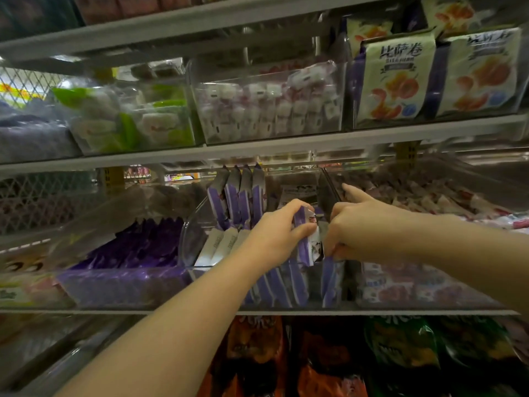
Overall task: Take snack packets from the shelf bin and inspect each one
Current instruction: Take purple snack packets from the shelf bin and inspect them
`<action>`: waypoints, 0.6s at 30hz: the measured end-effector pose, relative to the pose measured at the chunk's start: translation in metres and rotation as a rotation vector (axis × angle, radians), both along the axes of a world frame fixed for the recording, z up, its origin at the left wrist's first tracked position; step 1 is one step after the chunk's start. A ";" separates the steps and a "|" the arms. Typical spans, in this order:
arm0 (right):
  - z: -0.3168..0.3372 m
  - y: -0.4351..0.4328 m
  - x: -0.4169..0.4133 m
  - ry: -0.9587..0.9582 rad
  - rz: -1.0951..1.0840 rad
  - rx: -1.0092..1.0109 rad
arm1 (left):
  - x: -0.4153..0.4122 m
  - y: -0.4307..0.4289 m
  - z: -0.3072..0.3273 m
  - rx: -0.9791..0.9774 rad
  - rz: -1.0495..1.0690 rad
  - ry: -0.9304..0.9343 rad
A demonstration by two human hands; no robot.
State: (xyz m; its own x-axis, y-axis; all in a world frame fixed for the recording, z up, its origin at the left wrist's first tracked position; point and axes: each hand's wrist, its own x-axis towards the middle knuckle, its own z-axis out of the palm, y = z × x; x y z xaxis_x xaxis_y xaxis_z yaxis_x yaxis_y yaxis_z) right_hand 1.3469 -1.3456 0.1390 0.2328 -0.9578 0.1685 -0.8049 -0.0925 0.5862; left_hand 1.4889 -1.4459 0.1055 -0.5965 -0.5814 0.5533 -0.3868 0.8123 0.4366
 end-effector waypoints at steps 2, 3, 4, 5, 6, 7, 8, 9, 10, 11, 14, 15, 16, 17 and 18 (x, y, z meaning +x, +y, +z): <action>0.007 -0.003 0.001 0.013 0.010 0.041 | 0.005 -0.008 -0.005 0.060 -0.061 0.020; 0.010 -0.004 0.001 0.001 0.006 0.070 | 0.007 -0.011 -0.007 0.098 -0.087 0.016; 0.012 -0.006 0.001 -0.014 -0.003 0.096 | 0.008 -0.013 -0.008 0.130 -0.102 0.000; 0.013 -0.008 0.002 -0.023 -0.012 0.109 | 0.009 -0.014 -0.009 0.149 -0.107 -0.018; 0.013 -0.011 0.003 -0.026 -0.015 0.108 | 0.009 -0.015 -0.010 0.157 -0.105 -0.031; 0.011 -0.013 0.004 -0.027 -0.010 0.097 | 0.008 -0.016 -0.011 0.156 -0.105 -0.035; 0.008 -0.015 0.005 -0.025 0.001 0.082 | 0.008 -0.016 -0.011 0.147 -0.104 -0.034; 0.006 -0.017 0.004 -0.021 0.019 0.064 | 0.008 -0.015 -0.011 0.134 -0.103 -0.031; 0.004 -0.018 0.003 -0.018 0.041 0.042 | 0.008 -0.015 -0.010 0.120 -0.102 -0.025; 0.003 -0.017 0.001 -0.025 0.064 0.014 | 0.007 -0.015 -0.011 0.106 -0.102 -0.014; 0.008 -0.015 -0.011 -0.087 0.119 -0.119 | 0.003 -0.018 -0.014 0.047 -0.109 0.027; 0.010 -0.015 -0.015 -0.122 0.133 -0.175 | 0.002 -0.018 -0.015 0.014 -0.112 0.026; 0.011 -0.015 -0.020 -0.171 0.149 -0.231 | 0.001 -0.017 -0.015 -0.020 -0.111 0.018; 0.011 -0.015 -0.024 -0.230 0.165 -0.282 | 0.000 -0.017 -0.015 -0.046 -0.111 0.009; 0.010 -0.016 -0.026 -0.297 0.181 -0.325 | 0.000 -0.017 -0.016 -0.056 -0.112 -0.002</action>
